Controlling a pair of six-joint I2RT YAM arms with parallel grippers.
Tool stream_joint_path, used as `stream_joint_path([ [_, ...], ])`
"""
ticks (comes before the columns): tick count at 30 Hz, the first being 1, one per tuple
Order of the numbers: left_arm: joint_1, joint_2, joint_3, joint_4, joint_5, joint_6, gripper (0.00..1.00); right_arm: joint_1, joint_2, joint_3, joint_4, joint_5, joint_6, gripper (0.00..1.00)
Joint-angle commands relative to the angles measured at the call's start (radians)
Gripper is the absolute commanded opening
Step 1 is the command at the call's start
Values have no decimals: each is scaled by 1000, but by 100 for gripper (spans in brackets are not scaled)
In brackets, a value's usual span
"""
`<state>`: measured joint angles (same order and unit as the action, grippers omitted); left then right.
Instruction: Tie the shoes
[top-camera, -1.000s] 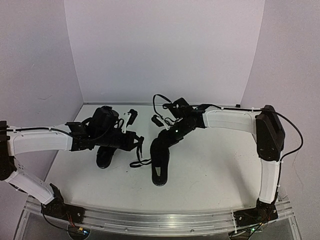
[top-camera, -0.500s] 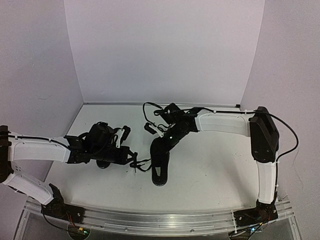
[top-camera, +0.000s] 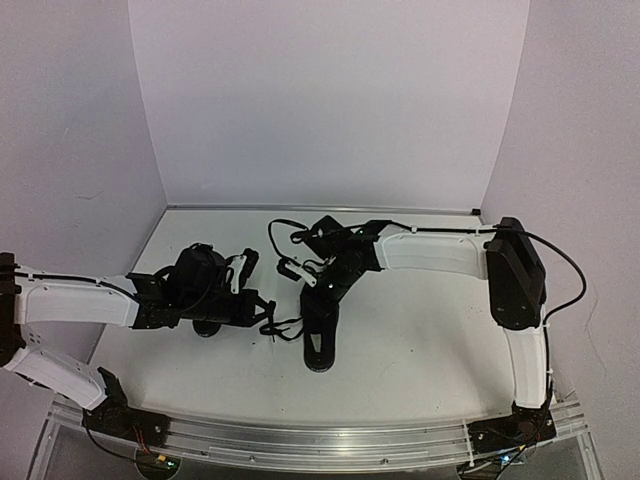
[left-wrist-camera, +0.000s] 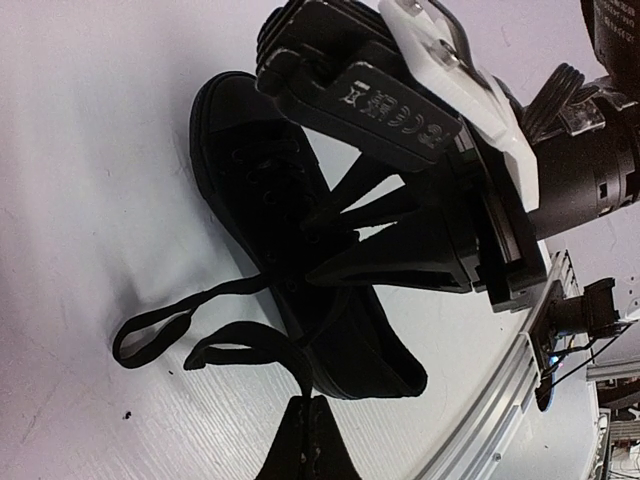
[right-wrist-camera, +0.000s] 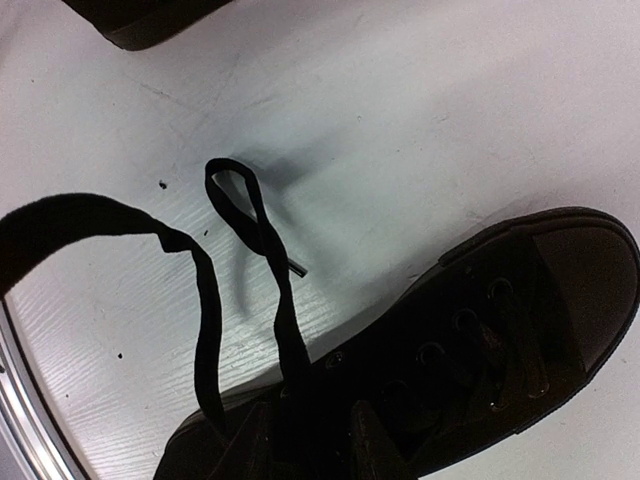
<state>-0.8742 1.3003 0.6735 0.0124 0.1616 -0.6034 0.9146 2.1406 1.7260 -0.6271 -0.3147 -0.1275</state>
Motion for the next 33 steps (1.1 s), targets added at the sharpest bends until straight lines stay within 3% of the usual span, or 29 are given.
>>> stream_joint_path([
  [1,-2,-30,6,40,-14,-3,0,9,2,11,-26,58,-38,24],
  [7,-2,-30,8,38,-21,0,0,22,-7,-8,-32,100,-56,19],
  [13,-2,-15,26,39,-32,7,0,25,-25,-13,-31,108,-50,0],
  [24,4,107,131,61,-110,28,0,12,-144,-105,80,93,24,0],
  [33,16,185,190,96,-206,-46,0,-15,-210,-214,186,54,77,0],
])
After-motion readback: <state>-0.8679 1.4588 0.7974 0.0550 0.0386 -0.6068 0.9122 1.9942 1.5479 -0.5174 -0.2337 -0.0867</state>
